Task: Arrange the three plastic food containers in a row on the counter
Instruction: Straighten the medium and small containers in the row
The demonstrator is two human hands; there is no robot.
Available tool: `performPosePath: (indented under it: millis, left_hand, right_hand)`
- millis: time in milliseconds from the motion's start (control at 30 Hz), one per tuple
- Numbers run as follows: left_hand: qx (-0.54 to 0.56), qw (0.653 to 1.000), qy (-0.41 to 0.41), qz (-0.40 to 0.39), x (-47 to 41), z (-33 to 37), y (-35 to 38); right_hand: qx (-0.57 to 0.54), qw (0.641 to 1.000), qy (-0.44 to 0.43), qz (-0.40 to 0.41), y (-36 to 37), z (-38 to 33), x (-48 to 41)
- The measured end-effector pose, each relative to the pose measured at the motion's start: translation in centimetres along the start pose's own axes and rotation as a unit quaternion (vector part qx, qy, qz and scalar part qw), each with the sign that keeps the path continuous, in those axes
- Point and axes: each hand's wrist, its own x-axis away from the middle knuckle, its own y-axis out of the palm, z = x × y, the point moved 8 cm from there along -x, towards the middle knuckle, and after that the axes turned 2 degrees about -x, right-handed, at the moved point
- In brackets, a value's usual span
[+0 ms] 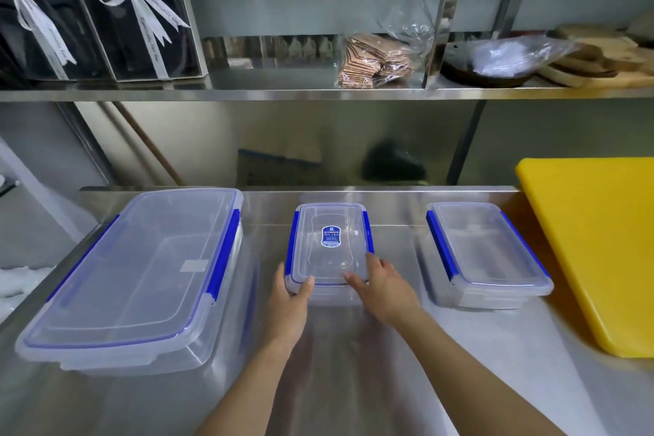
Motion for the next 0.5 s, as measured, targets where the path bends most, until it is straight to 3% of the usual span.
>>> performPosePath:
  millis: [100, 167, 233, 367, 500]
  left_hand:
    - [-0.159, 0.971, 0.096, 0.152, 1.8, 3.7, -1.1]
    - [-0.163, 0.949, 0.209, 0.168, 3.4, 7.5, 0.6]
    - [-0.132, 0.950, 0.259, 0.115, 4.1, 10.0, 3.7]
    - [-0.118, 0.962, 0.239, -0.050, 4.8, 12.4, 11.7]
    - [-0.093, 0.956, 0.142, -0.240, 6.5, 11.4, 19.1]
  right_hand:
    - [-0.028, 0.993, -0.014, 0.113, -5.0, 0.9, 0.1]
    - [-0.029, 0.979, -0.010, 0.204, -8.8, 2.5, 0.6]
    - [-0.027, 0.962, -0.001, 0.270, -11.9, 4.5, 1.1]
    - [0.033, 0.929, 0.080, 0.359, -15.4, 9.9, 2.7]
    - [0.046, 0.937, 0.211, 0.276, -15.2, 16.5, 3.5]
